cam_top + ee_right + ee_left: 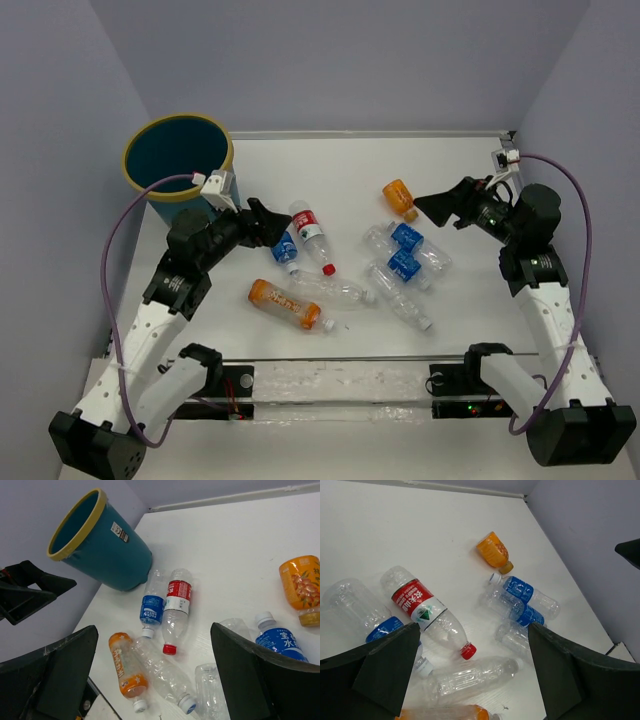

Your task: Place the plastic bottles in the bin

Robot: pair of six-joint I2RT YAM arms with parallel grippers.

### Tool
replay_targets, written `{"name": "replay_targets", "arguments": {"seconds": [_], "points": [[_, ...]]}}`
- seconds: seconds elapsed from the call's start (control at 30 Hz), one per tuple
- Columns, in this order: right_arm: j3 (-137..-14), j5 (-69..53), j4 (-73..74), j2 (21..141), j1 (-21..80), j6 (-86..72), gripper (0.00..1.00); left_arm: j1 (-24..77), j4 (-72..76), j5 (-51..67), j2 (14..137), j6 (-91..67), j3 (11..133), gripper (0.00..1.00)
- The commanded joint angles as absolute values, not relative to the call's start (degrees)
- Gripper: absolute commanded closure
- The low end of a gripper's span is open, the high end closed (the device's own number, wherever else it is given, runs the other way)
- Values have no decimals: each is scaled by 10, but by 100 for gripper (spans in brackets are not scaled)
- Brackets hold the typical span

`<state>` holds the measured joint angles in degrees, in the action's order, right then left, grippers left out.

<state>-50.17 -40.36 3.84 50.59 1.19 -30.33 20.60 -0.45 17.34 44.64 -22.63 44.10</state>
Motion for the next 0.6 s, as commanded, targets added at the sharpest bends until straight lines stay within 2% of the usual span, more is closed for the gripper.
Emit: {"name": "replay_targets", "arguments": {"seconds": [0.0,0.2,0.27,0.37,0.4,0.57], "points": [[-503,-405,7,503,11,-288,0,207,16,172,469,-228,469,1],[-511,-354,6,547,11,-277,1,211,28,163,526,-253,491,1],[-514,-337,-18,564,11,-277,2,221,28,139,540,-253,504,14],[-525,-340,-23,599,11,-275,2,264,2,29,576,-244,532,28],[-530,-341,-24,607,11,-273,3,290,-10,-44,604,-242,540,28],[-529,-316,-22,635,11,-253,3,358,-79,-219,703,-230,610,24]]}}
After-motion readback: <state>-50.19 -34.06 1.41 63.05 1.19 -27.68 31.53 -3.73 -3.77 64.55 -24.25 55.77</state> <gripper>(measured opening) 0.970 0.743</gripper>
